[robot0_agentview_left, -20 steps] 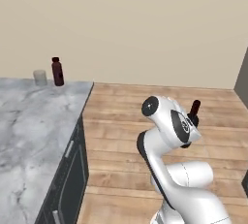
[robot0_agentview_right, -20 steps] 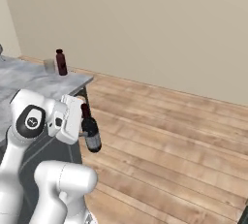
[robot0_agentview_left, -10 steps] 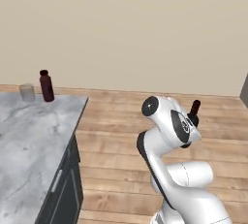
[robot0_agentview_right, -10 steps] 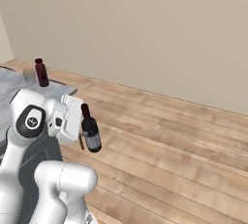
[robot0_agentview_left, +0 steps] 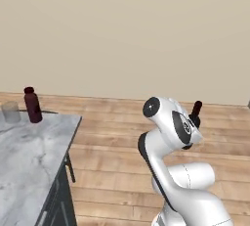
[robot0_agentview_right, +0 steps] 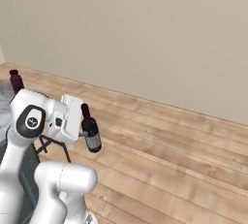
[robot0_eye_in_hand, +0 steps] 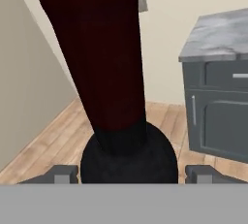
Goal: There is a wine glass and glass cup on the dining counter. Place the wine bottle next to the wine glass and the juice bottle next to the glass cup.
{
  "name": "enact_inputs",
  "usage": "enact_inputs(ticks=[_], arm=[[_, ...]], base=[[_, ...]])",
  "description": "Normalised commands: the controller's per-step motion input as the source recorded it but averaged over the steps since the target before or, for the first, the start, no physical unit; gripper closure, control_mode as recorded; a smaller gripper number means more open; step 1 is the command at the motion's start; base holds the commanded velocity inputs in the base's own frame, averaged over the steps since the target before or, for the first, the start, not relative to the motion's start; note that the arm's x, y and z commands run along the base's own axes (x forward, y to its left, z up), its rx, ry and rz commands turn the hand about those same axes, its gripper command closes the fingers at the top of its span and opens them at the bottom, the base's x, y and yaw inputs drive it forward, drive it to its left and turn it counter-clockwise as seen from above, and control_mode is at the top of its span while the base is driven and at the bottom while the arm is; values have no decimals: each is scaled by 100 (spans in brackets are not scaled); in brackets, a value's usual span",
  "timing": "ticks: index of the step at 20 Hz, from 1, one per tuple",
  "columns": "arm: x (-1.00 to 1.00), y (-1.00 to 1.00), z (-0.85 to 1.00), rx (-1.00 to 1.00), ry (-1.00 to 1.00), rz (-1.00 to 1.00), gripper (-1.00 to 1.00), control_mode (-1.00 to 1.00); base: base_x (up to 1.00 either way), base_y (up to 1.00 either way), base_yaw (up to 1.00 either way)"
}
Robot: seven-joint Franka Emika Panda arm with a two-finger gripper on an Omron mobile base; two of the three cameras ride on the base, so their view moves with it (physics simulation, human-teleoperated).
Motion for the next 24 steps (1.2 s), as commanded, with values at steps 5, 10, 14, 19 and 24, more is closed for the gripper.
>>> enact_inputs(ticks=[5, 10, 14, 19, 24], arm=[[0, 0, 0, 0, 0, 0, 100, 100], [0, 0, 0, 0, 0, 0, 100, 100], [0, 0, 0, 0, 0, 0, 100, 100], [0, 0, 0, 0, 0, 0, 100, 100], [0, 0, 0, 0, 0, 0, 100, 100]], base=[[68, -18, 1], [69, -18, 1], [69, -18, 1], [70, -18, 1], [62, -17, 7]])
